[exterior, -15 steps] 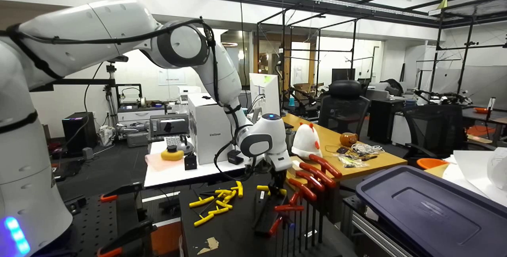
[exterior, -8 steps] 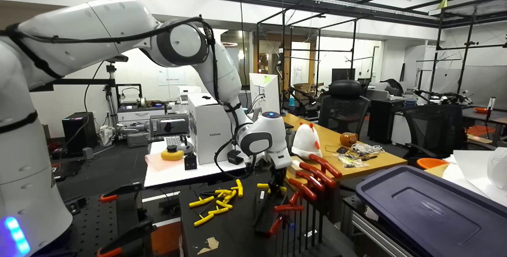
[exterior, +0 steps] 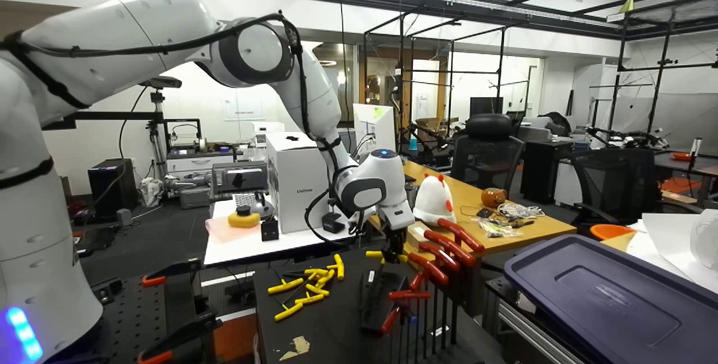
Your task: Put one of the yellow screwdrivers in the black panel
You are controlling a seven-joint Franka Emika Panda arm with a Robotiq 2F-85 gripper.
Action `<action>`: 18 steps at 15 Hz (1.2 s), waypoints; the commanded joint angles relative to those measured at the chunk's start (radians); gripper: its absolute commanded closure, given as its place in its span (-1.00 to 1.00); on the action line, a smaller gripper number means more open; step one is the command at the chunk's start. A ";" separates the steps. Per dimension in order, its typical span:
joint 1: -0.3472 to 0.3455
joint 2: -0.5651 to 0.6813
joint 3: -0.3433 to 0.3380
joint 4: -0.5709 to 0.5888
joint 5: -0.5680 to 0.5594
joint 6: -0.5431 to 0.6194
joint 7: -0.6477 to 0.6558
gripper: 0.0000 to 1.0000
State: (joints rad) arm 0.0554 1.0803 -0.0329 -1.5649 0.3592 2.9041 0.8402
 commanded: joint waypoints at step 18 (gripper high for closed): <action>-0.576 -0.087 0.622 -0.246 0.139 0.304 -0.646 0.87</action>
State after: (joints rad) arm -0.4131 1.0196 0.4735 -1.7223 0.5129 3.1576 0.2827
